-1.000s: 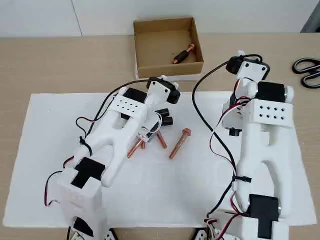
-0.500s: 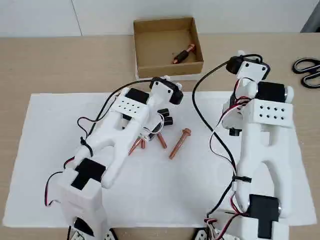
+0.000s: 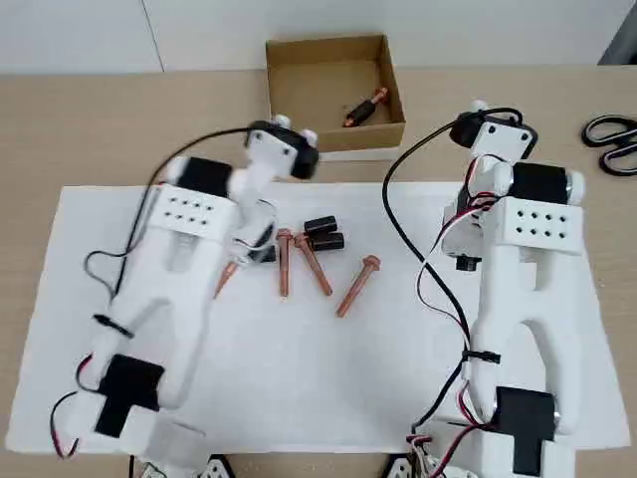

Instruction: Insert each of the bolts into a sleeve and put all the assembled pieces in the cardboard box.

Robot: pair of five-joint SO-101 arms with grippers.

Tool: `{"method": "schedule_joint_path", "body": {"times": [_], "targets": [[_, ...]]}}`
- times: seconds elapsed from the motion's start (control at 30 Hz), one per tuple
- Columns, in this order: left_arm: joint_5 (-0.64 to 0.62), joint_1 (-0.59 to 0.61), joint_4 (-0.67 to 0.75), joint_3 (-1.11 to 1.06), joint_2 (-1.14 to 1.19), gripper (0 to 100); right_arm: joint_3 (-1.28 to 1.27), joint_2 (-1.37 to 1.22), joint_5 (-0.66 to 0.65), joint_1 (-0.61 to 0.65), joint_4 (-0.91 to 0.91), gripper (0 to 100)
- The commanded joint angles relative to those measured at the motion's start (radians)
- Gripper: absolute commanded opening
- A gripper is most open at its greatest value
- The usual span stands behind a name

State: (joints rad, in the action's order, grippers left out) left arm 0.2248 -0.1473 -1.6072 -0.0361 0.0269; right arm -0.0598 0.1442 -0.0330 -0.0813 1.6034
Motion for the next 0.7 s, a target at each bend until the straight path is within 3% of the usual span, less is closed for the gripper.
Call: {"method": "schedule_joint_path", "body": {"times": [0.0, 0.17, 0.53, 0.67], "targets": [[-0.003, 0.11, -0.008, -0.008, -0.081, 1, 0.003, 0.048, -0.009, -0.001, -0.018, 0.4], [-0.051, 0.204, 0.063, -0.097, -0.08, 1, 0.005, 0.048, -0.009, 0.022, -0.015, 0.4], [-0.123, 0.25, 0.468, -0.49, -0.08, 1, 0.006, 0.047, -0.003, 0.096, -0.018, 0.4], [-0.132, 0.25, 0.506, -0.536, -0.08, 11, 0.006, 0.047, -0.002, 0.096, -0.013, 0.4]]}}
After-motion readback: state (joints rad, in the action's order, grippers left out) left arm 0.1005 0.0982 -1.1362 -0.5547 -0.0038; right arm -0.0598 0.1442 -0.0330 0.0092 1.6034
